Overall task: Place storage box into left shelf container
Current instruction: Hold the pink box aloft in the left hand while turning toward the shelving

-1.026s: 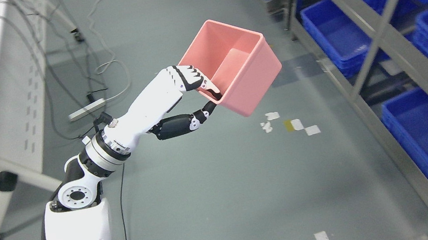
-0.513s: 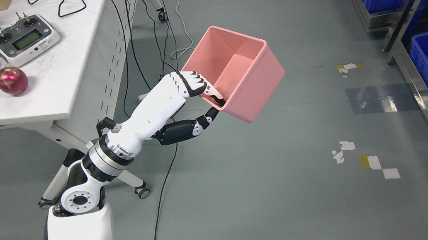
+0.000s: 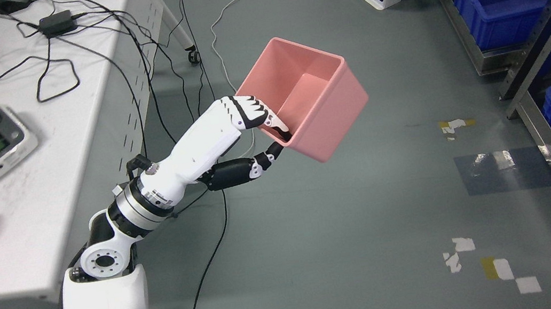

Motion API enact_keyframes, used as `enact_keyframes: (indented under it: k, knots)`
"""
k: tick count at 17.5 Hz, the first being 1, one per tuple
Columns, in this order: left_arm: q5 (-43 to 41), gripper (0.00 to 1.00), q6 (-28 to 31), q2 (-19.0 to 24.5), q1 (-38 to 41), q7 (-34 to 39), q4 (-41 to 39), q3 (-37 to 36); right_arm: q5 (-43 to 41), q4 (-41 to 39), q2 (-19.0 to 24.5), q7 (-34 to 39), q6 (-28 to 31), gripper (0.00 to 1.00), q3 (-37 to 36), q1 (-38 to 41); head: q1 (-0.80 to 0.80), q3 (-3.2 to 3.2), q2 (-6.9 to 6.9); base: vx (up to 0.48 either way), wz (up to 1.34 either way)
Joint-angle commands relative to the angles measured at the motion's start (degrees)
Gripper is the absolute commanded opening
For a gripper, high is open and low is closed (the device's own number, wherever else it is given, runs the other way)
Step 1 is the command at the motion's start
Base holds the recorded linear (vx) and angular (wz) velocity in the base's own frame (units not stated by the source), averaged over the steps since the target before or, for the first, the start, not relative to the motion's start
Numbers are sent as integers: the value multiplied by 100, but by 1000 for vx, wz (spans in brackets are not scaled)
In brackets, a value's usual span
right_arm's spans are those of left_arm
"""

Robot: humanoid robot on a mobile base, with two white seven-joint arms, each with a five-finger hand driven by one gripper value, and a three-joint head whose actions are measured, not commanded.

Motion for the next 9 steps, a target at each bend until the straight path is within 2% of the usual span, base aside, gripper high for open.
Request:
enact_keyframes:
  k: [1, 9]
  knots:
    - [11, 1, -8, 100, 51, -3, -19, 69, -17, -100, -100, 1, -5, 100, 0, 44, 0, 0, 0, 559, -221]
    - [46, 1, -17, 100, 95, -3, -19, 61, -17, -100, -100, 1, -5, 100, 0, 44, 0, 0, 0, 570, 78]
